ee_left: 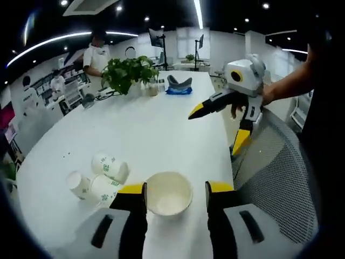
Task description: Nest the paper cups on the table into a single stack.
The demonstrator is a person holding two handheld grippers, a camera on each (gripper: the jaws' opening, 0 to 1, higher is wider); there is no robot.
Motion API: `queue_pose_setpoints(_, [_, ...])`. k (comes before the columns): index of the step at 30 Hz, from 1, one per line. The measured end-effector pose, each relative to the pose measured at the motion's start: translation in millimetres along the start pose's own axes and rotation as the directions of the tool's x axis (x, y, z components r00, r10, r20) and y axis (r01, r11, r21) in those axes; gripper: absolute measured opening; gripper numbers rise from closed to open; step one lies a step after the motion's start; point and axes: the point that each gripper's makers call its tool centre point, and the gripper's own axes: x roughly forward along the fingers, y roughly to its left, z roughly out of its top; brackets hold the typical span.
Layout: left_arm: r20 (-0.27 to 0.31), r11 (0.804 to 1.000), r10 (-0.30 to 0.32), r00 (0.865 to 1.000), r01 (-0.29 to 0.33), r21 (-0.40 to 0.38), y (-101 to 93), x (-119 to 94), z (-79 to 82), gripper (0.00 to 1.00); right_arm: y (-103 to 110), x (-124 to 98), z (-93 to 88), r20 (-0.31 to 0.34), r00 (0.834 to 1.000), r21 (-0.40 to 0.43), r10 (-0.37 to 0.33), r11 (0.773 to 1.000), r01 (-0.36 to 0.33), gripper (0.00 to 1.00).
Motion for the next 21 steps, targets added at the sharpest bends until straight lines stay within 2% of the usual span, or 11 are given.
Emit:
queue_pose_setpoints(6, [0.074, 0.996, 0.072, 0.995, -0.068, -0.052, 10.0, -15, 0.0, 0.60, -15, 16, 8.6, -0.008, 1.000, 0.029, -0.021, 0.999, 0.022, 0.83])
queue_pose_setpoints(13, [0.185, 0.981, 0.165, 0.969, -0.142, -0.133, 22.4, -34, 9.5, 0.75, -33, 42, 22.7, -0.011, 0.998, 0.035, -0.056, 0.998, 0.056, 0.79])
queue_pose_setpoints(21, [0.185, 0.972, 0.214, 0.959, -0.191, -0.137, 26.5, -41, 4.3, 0.86, -44, 76, 26.8, -0.070, 0.996, 0.044, -0.049, 0.998, 0.052, 0.74])
